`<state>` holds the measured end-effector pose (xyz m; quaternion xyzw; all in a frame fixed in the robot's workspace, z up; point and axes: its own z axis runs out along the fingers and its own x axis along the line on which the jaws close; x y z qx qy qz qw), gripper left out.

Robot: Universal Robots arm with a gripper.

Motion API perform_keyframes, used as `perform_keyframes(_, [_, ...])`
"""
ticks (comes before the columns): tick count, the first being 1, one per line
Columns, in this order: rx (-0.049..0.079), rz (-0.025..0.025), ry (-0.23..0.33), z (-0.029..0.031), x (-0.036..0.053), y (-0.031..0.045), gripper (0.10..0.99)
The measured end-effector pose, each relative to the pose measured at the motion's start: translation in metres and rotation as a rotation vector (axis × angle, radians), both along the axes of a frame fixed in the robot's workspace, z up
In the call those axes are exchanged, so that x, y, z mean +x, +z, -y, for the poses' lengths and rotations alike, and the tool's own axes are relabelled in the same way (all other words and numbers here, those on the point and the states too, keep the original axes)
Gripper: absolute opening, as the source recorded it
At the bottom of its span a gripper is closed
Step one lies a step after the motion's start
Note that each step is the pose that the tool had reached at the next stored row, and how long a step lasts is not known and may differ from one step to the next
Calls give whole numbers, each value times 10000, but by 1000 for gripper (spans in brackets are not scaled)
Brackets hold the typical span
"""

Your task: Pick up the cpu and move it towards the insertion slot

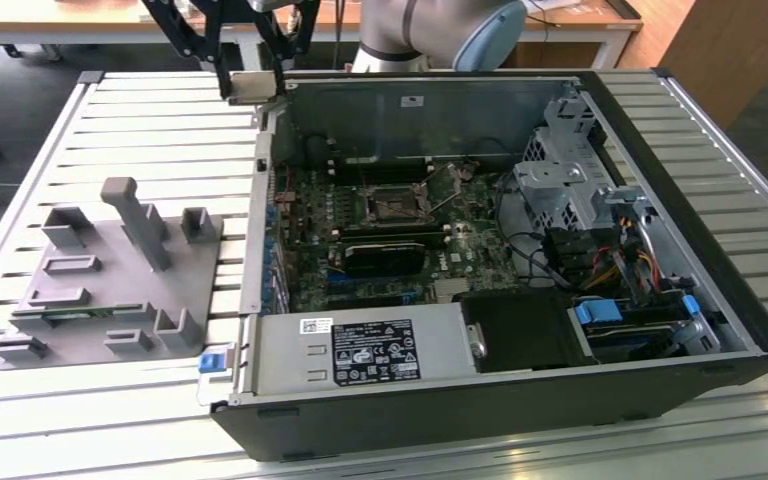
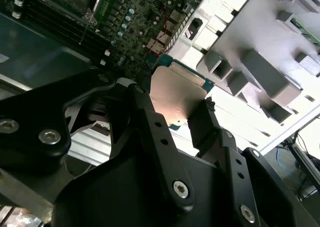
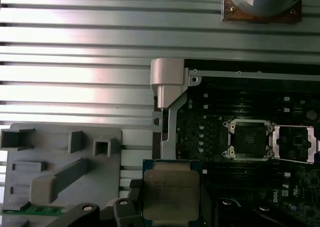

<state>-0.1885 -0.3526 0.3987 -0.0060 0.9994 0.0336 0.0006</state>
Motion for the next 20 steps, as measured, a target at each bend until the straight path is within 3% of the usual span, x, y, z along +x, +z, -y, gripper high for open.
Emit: perform_keyframes(20, [24, 0, 0, -12, 424, 0, 541])
